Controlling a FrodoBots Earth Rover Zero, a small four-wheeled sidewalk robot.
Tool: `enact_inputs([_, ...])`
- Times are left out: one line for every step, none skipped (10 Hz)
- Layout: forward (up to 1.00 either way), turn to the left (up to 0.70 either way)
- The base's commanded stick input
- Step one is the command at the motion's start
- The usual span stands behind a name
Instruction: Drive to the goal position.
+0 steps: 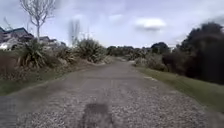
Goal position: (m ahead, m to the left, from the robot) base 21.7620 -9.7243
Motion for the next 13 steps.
enact_inputs([0.7, 0.02])
enact_inputs([0.7, 0.02])
enact_inputs([0.7, 0.02])
enact_inputs([0.7, 0.02])
enact_inputs([0.7, 0.02])
enact_inputs([0.7, 0.02])
enact_inputs([0.7, 0.02])
enact_inputs([0.7, 0.02])
enact_inputs([0.7, 0.02])
enact_inputs([0.7, 0.02])
enact_inputs([0.7, 0.02])
enact_inputs([0.7, 0.02])
enact_inputs([0.7, 0.02])
